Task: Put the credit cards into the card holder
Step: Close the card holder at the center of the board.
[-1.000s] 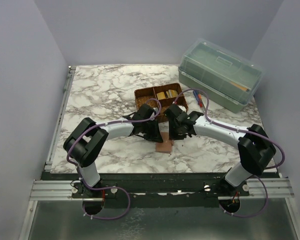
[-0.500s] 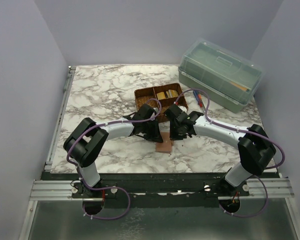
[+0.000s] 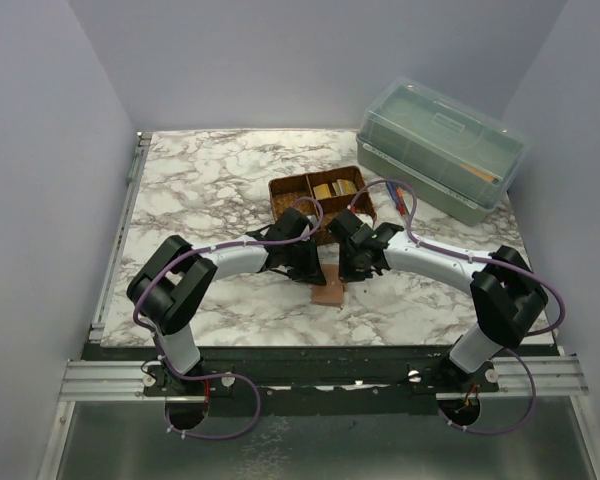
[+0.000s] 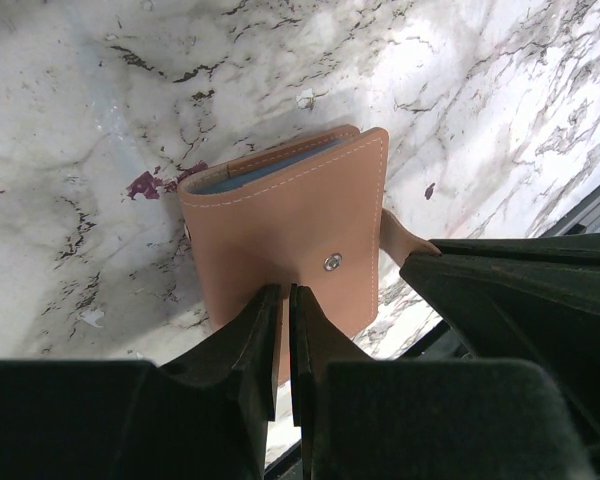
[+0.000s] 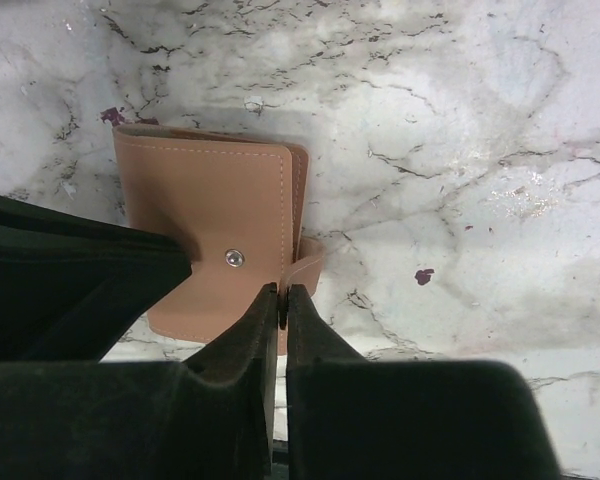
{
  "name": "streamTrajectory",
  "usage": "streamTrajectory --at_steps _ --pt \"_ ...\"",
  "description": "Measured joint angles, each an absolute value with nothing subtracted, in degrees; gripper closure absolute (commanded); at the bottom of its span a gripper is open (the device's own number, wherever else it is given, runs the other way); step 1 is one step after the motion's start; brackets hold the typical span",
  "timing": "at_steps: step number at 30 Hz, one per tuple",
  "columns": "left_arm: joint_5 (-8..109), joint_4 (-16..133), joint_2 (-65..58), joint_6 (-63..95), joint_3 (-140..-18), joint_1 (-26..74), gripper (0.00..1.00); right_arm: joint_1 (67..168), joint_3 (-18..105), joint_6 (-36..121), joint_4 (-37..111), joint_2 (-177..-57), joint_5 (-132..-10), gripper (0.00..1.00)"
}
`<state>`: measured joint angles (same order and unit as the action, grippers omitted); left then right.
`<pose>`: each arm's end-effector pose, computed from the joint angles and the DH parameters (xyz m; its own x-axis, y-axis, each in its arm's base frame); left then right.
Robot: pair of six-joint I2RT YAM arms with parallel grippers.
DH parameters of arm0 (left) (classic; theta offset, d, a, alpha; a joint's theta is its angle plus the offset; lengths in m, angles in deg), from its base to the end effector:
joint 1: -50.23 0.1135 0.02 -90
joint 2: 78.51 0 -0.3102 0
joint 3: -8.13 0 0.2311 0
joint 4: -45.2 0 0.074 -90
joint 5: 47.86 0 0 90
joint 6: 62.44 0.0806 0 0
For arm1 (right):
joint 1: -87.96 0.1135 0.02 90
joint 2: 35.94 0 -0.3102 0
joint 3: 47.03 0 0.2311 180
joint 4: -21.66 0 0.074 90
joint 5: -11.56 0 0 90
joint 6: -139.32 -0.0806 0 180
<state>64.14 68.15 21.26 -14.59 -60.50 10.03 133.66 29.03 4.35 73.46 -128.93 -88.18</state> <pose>0.2537 -0.2539 0.1792 -0.9729 0.0075 -0.2312 0.1530 0.7707 -0.6185 0.2283 0.2144 0.2130 -0.9287 0.0457 -0.3681 -0.0087 0.9894 0.1448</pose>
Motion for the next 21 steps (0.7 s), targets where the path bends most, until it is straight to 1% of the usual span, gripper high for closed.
streamTrajectory --at_steps 2,15,17,19,21 --pt "64.1 68.2 21.3 -14.6 -60.5 10.0 0.85 133.7 29.0 4.3 73.5 -128.9 -88.2 1.0" --pt "64.1 68.2 21.2 -14.6 -60.5 10.0 0.85 133.7 28.8 4.8 71.7 -129.2 -86.0 0.99" --pt "64.1 68.2 21.2 -14.5 -60.5 9.9 0.85 133.7 28.8 5.1 71.2 -129.9 -85.4 0.96" --pt "64.1 68.2 21.2 -14.6 -60.6 9.9 0.85 133.7 28.8 5.3 70.8 -130.6 -85.0 0.9" --pt "64.1 68.2 21.1 -14.6 -60.5 9.7 0.85 133.7 28.8 5.5 70.5 -131.1 -84.7 0.87"
